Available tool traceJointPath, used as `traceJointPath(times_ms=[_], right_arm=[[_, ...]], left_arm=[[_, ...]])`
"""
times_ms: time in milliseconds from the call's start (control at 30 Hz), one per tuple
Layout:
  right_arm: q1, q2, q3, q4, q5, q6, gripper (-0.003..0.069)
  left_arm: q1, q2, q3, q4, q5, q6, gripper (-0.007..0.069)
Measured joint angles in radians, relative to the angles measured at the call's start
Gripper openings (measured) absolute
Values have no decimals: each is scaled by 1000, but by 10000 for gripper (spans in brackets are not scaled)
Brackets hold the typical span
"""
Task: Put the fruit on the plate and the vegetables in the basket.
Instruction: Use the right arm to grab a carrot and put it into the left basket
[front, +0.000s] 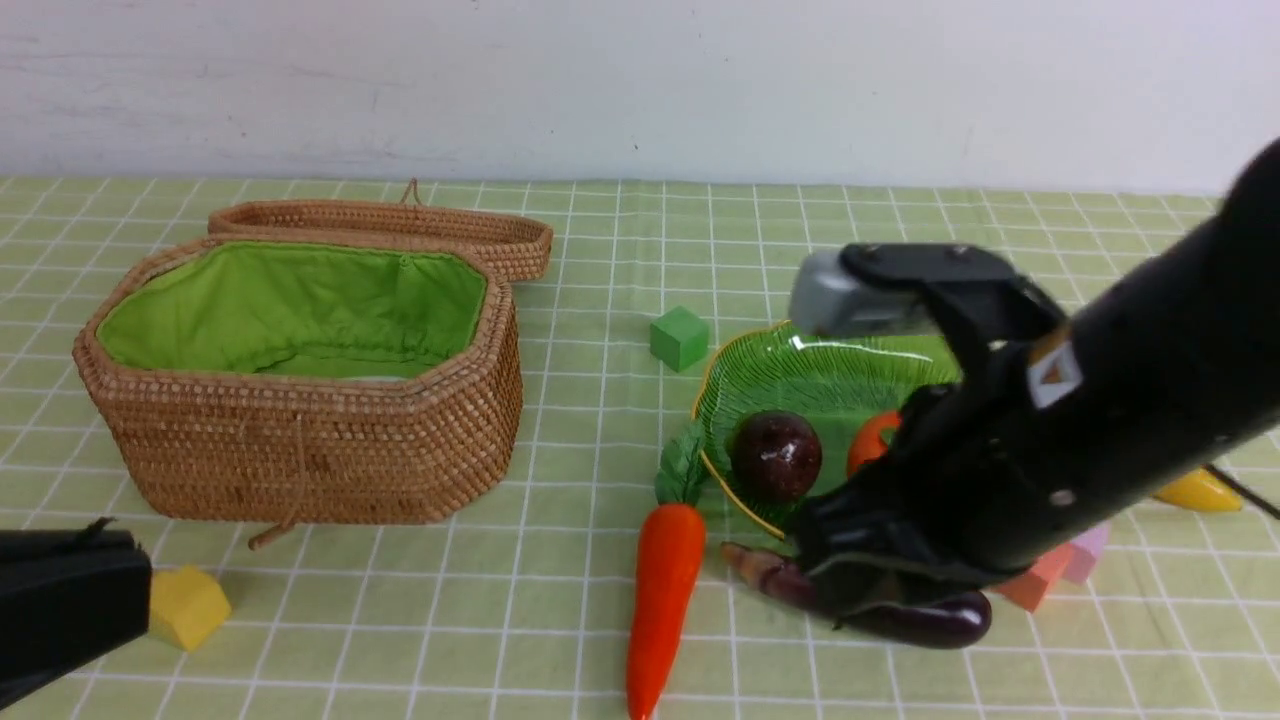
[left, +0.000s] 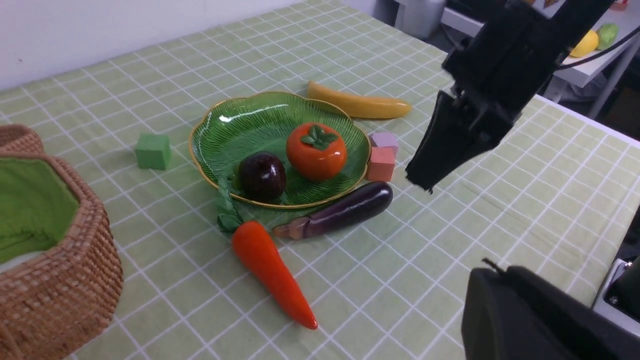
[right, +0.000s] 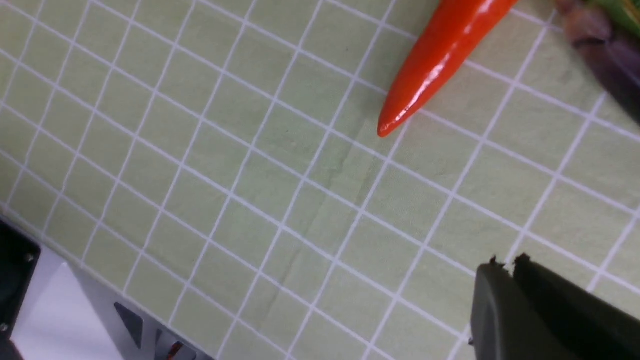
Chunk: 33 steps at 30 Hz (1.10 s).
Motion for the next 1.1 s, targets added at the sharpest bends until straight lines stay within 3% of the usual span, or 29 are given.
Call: traceJointPath(times_ms=[100,333,433,667,1100], right_arm=[[24,102,-32,-27,-16,70,104],[56,385,-224,-53,-34,162,330],[66,469,-286,-81,-34,192,375],[66,607,-370,-158,-29,289,393],[66,690,-384,-160,-62,347,386]], left_arm=[[0,0,0,6,5,0,-13],[0,0,1,10,12,0,-13],[0,0,1,10,13,0,-13],[0,0,2,10,24,12,-13],[0,0,2,13,32,29,-13]])
